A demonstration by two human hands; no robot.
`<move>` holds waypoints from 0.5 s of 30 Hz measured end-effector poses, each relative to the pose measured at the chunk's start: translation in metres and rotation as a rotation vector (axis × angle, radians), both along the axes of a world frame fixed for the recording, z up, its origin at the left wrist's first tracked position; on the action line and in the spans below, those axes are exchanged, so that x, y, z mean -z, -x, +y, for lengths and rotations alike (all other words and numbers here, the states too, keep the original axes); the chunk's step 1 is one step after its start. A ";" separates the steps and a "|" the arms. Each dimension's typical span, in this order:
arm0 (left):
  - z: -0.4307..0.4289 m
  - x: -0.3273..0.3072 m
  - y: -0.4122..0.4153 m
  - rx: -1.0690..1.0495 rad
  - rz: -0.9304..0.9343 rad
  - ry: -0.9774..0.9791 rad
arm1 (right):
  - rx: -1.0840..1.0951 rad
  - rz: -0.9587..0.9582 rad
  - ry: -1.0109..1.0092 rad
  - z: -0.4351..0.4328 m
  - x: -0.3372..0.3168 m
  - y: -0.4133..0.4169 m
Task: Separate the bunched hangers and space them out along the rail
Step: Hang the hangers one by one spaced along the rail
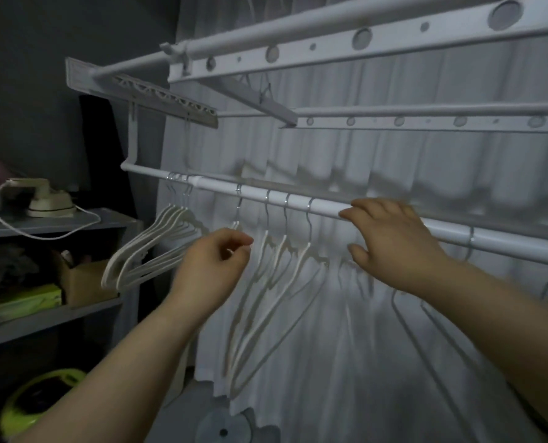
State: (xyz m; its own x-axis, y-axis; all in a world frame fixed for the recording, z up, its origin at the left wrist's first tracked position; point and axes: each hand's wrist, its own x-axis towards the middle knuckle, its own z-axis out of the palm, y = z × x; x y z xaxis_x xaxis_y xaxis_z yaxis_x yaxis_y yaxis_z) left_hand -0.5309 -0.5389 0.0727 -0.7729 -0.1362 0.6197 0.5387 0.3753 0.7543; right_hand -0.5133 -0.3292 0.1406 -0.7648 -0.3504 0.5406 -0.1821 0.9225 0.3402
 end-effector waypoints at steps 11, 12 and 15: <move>-0.081 0.045 0.070 -0.052 -0.209 0.661 | 0.108 -0.029 0.008 -0.113 0.000 0.095; -0.086 0.048 0.077 -0.052 -0.191 0.674 | 0.125 -0.017 0.008 -0.119 0.001 0.102; -0.103 0.054 0.097 -0.071 -0.118 0.702 | 0.176 0.019 0.012 -0.130 0.002 0.118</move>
